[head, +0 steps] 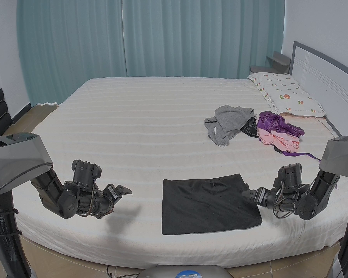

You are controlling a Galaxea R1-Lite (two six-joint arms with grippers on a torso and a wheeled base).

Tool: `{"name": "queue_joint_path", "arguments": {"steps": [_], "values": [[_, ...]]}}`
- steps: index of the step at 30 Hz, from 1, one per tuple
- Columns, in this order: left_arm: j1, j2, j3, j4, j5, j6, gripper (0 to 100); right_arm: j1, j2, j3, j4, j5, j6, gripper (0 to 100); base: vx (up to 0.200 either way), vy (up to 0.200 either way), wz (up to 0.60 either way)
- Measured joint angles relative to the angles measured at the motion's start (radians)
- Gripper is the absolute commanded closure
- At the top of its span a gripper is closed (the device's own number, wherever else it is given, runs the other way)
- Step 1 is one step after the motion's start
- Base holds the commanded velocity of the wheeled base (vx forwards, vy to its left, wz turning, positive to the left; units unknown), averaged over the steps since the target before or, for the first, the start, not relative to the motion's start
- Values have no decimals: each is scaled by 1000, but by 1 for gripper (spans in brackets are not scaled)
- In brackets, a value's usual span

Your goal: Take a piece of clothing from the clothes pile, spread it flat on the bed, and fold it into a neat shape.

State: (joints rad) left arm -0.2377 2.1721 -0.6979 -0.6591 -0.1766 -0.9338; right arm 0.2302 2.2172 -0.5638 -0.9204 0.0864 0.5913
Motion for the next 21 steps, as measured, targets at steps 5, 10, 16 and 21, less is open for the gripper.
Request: {"name": "queue_joint_path", "arguments": {"steps": [5, 10, 16, 21], "values": [[0, 0, 0, 0, 0, 0, 0, -3, 47, -163, 27, 11, 24, 0, 0, 0, 0], [-4, 0, 0, 0, 2, 0, 0, -6, 112, -343, 103, 15, 33, 0, 0, 0, 0], [-6, 0, 1, 0, 5, 0, 0, -6, 200, -551, 233, 19, 39, 0, 0, 0, 0], [-7, 0, 1, 0, 7, 0, 0, -12, 271, -664, 307, 23, 41, 0, 0, 0, 0]]}}
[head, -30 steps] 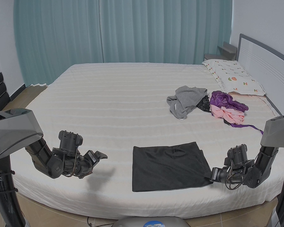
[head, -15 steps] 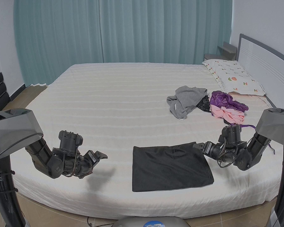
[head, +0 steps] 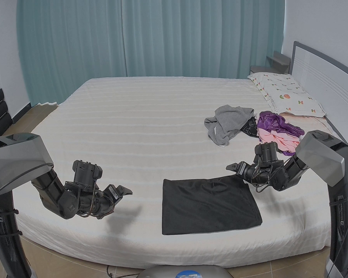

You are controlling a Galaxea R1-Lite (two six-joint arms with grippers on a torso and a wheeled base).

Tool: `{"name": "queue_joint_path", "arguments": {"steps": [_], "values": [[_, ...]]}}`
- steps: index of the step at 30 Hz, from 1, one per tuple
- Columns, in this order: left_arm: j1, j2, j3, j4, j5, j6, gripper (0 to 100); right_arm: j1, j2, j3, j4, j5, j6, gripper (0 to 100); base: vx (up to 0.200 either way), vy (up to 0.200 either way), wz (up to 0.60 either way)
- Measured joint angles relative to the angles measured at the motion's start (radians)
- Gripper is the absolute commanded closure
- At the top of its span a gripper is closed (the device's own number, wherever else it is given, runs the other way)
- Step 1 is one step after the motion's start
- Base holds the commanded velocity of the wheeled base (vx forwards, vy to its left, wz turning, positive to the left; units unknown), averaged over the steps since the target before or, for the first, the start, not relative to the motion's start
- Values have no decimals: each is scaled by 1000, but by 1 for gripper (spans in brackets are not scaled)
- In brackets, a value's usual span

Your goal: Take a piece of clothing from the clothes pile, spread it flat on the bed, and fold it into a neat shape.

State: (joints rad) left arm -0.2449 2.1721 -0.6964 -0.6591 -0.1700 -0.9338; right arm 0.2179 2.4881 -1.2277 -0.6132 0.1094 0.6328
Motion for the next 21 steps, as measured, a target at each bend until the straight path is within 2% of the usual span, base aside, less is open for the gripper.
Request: {"name": "queue_joint_path", "arguments": {"steps": [2, 3, 11, 21], "values": [[0, 0, 0, 0, 1, 0, 0, -5, 19, -26, 4, 9, 0, 0, 0, 0, 0], [0, 0, 0, 0, 1, 0, 0, -7, 27, -33, 5, 12, 0, 100, 0, 0, 0], [0, 0, 0, 0, 1, 0, 0, -13, 54, -60, 39, 22, 4, 100, 0, 0, 0], [0, 1, -1, -3, 15, 0, 0, -48, 39, -59, 53, 24, 89, 100, 0, 0, 0]]}}
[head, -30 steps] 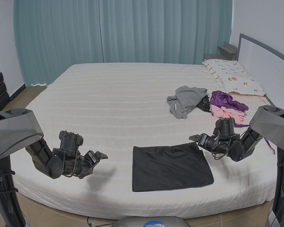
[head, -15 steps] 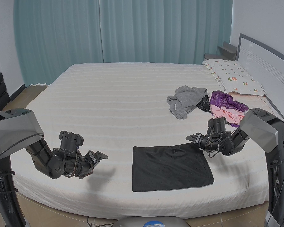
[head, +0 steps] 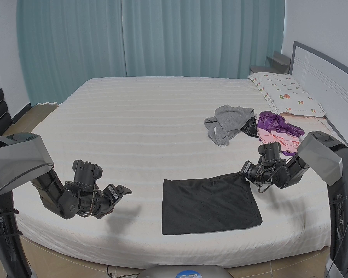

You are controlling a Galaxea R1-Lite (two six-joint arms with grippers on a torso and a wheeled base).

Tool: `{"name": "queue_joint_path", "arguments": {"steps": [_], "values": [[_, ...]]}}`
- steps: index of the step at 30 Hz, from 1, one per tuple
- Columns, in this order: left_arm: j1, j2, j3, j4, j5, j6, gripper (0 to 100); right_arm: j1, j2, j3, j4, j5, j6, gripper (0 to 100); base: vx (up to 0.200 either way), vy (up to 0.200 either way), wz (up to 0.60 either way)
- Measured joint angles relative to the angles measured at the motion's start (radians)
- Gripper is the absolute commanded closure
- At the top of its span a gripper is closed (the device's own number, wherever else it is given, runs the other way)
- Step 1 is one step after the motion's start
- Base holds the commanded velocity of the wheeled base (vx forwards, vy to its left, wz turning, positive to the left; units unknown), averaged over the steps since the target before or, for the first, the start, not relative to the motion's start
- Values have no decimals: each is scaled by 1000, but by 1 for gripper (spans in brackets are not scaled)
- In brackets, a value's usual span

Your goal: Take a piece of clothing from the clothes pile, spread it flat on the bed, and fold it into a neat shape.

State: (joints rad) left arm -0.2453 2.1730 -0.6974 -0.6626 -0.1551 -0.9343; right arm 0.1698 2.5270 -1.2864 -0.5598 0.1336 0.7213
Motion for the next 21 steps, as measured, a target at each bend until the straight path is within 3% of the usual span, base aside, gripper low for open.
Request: {"name": "queue_joint_path", "arguments": {"steps": [14, 15, 21], "values": [[2, 6, -10, -1, 11, -8, 0, -32, -13, 30, -13, 22, 64, 100, 0, 0, 0], [2, 6, -10, -1, 11, -8, 0, -33, -13, 30, -14, 22, 69, 0, 0, 0, 0], [1, 7, -10, -1, 11, -8, 0, -36, -15, 33, -14, 51, 72, 0, 0, 0, 0]]}}
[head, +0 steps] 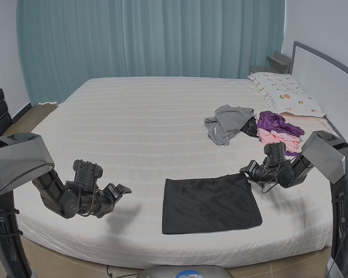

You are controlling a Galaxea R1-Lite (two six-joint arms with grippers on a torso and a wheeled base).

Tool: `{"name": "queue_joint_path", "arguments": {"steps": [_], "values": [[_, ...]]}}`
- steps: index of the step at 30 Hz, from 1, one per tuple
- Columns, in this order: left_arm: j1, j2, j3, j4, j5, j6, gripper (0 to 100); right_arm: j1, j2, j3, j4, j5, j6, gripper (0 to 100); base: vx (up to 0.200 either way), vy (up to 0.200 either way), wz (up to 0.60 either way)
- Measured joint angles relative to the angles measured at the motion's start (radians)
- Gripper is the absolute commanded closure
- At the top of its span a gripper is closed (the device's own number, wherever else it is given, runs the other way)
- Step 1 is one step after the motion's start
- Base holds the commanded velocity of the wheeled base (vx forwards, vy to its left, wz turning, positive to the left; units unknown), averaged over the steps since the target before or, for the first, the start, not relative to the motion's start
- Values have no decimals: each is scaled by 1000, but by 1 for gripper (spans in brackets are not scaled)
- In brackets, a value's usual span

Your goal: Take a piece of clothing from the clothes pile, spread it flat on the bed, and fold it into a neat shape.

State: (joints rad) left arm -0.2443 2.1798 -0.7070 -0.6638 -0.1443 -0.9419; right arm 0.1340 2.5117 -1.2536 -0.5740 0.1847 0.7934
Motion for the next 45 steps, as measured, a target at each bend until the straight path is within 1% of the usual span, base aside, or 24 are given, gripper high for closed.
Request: {"name": "queue_joint_path", "arguments": {"steps": [4, 7, 11, 12, 16, 25, 32, 37, 42, 45], "values": [[0, 1, 0, 0, 0, 1, 0, -3, -4, 8, -17, 41, 5, 0, 0, 0, 0], [0, 1, 0, 0, 0, 2, 0, -7, -10, 24, -44, 83, 4, 0, 0, 0, 0], [0, 1, 0, 0, 0, 2, 0, -7, -12, 58, -152, 133, -1, 0, 0, 0, 0], [0, 1, 0, 0, 0, 2, 0, -7, -12, 67, -178, 141, -2, 100, 0, 0, 0], [0, 1, 0, 0, 0, 2, 0, -4, -10, 92, -211, 161, -14, 100, 0, 0, 0], [0, 1, 1, 0, 5, 1, 0, -5, -10, 123, -219, 156, -87, 100, 0, 0, 0], [0, 1, 4, -24, 10, -3, 0, -36, -25, 136, -227, 149, -86, 100, 0, 0, 0], [-3, 2, 3, -88, 51, -34, 0, -64, -41, 150, -227, 150, -69, 100, 0, 0, 0], [-21, 21, -31, -112, 62, -41, 0, -70, -45, 156, -226, 151, -61, 100, 0, 0, 0], [-34, 42, -76, -110, 72, -39, 0, -72, -45, 156, -226, 151, -60, 100, 0, 0, 0]]}}
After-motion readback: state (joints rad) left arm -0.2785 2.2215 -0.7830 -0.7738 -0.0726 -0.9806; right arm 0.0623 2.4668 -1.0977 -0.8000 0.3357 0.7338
